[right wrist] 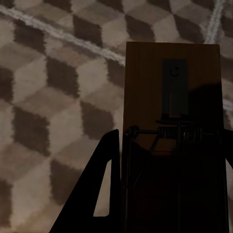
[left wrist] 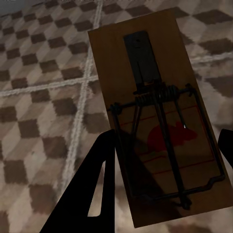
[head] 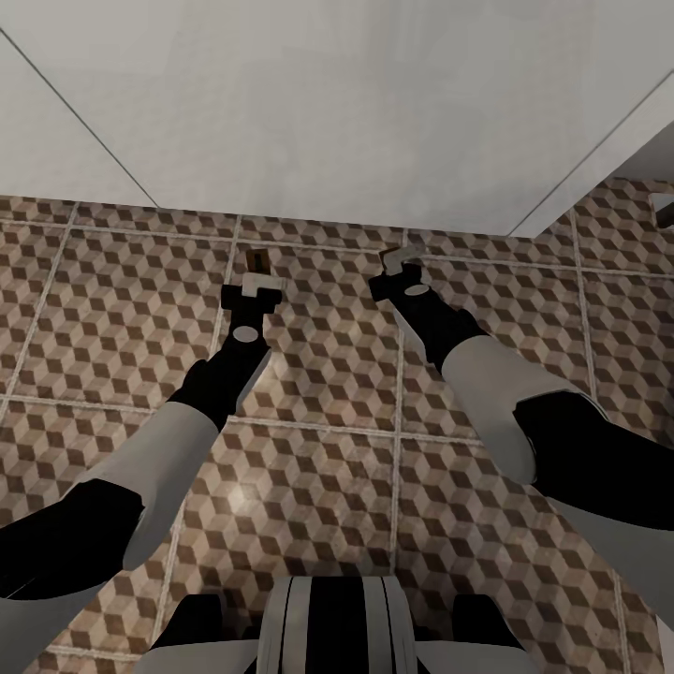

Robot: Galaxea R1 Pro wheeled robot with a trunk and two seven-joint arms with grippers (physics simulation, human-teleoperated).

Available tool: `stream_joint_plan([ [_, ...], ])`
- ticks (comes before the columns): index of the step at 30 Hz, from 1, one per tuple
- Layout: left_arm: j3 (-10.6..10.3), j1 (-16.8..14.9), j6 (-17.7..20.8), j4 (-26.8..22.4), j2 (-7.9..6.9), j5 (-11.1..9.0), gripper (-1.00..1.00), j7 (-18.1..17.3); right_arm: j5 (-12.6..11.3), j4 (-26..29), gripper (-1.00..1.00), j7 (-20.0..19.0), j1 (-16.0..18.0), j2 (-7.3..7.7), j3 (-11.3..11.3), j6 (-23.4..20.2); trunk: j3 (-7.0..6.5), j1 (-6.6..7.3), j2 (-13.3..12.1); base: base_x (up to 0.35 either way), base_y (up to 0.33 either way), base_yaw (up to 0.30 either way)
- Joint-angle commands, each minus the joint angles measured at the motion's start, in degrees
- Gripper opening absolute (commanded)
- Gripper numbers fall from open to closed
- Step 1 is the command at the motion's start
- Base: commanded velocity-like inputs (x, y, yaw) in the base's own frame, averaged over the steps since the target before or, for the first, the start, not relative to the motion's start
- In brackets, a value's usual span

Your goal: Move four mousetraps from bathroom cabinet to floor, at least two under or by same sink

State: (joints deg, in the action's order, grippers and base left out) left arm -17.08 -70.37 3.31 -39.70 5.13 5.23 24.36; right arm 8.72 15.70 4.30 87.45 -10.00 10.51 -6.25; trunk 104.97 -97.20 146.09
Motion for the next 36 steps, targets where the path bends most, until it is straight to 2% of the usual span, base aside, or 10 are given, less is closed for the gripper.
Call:
stream_joint_plan([
  [1, -0.2, 0.0, 0.4, 0.0, -0.03, 0.7, -1.00, 0.5, 0.5, 0.1, -1.00, 0.2, 0.0, 0.00, 0.2, -0.5, 0.03, 0.01, 0.0, 0.000, 0.000, 0.000],
  [14, -0.1, 0.1, 0.6, -0.3, -0.01, 0.3, -1.00, 0.3, 0.5, 0.1, -1.00, 0.2, -0.1, 0.00, 0.2, -0.4, 0.03, 0.01, 0.0, 0.000, 0.000, 0.000],
  [24, -0.1, 0.2, 1.0, -3.2, 0.18, -0.1, -1.00, -0.1, 0.5, 0.1, -1.00, 0.2, -0.2, 0.00, 0.2, -0.4, 0.03, 0.01, 0.0, 0.000, 0.000, 0.000],
  [36, -0.1, 0.4, 1.0, -2.3, 0.32, -0.1, -1.00, -0.2, 0.5, 0.0, -1.00, 0.2, -0.2, 0.00, 0.2, -0.4, 0.03, 0.01, 0.0, 0.010, 0.000, 0.000],
])
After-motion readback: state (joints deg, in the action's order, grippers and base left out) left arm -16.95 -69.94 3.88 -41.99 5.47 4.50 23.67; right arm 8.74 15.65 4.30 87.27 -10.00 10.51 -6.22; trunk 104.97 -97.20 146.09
